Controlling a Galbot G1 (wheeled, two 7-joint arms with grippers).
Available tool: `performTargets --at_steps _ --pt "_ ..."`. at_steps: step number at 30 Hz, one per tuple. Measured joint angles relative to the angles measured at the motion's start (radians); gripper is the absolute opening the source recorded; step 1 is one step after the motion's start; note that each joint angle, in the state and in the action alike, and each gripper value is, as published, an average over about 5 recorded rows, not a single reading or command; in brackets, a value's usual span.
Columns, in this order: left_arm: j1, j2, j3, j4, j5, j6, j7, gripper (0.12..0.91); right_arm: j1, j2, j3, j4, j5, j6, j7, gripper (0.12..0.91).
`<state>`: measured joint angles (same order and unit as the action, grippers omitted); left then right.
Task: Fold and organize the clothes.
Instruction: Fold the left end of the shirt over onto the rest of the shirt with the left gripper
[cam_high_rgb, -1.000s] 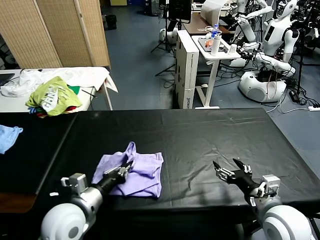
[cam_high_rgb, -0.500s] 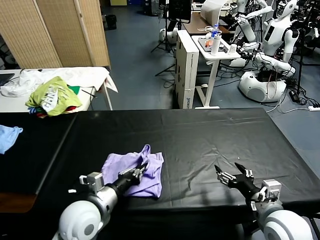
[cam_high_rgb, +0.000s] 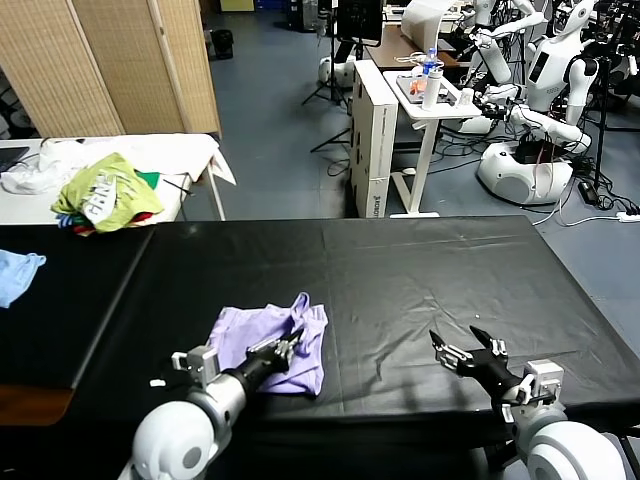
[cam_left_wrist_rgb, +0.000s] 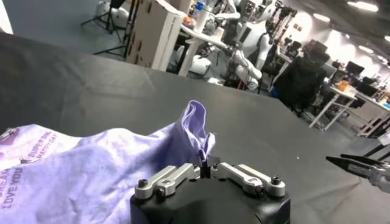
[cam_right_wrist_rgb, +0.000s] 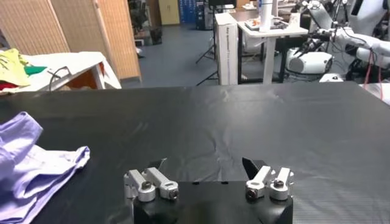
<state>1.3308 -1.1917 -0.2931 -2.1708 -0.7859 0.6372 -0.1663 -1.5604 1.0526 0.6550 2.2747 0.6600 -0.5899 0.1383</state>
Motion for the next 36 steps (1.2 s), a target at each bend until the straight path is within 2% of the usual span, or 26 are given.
performTargets --at_steps 7,10,12,17,20,22,25,29,33,36 --pt "-0.008 -0.018 0.006 0.013 0.002 0.016 -0.016 0.189 0.003 -0.005 -0.001 -0.003 -0.001 0.0 -0.001 0.907" --pt "-0.007 -0.021 0.006 0.017 0.0 0.018 -0.019 0.219 0.005 -0.005 -0.006 -0.007 -0.001 0.0 -0.001 0.907" --pt "-0.005 -0.022 0.005 0.016 0.0 0.019 -0.019 0.3 0.007 -0.004 -0.01 -0.01 -0.003 -0.001 -0.001 0.907" --pt "0.006 -0.02 0.0 0.006 0.0 0.022 -0.018 0.657 0.015 -0.001 -0.023 -0.013 -0.007 -0.001 -0.001 0.907" --pt "0.014 -0.016 -0.006 -0.003 0.0 0.024 -0.018 0.835 0.02 -0.001 -0.029 -0.015 -0.007 -0.002 -0.002 0.907" --pt "0.02 -0.015 -0.012 -0.009 -0.001 0.026 -0.018 0.887 0.023 -0.003 -0.032 -0.015 -0.007 -0.002 -0.003 0.907" --pt "0.031 -0.012 -0.024 -0.021 -0.002 0.028 -0.017 0.904 0.029 -0.013 -0.043 -0.015 -0.007 0.0 -0.017 0.907" --pt "0.049 0.0 -0.048 -0.044 -0.003 0.027 -0.015 0.907 0.051 -0.05 -0.077 -0.006 -0.011 0.03 -0.082 0.907" --pt "0.068 0.028 -0.099 -0.072 0.002 0.01 -0.001 0.907 0.1 -0.126 -0.149 0.004 -0.012 0.07 -0.149 0.907" --pt "0.08 0.058 -0.161 -0.082 0.007 -0.008 0.002 0.907 0.175 -0.196 -0.243 -0.002 -0.026 0.084 -0.188 0.907"
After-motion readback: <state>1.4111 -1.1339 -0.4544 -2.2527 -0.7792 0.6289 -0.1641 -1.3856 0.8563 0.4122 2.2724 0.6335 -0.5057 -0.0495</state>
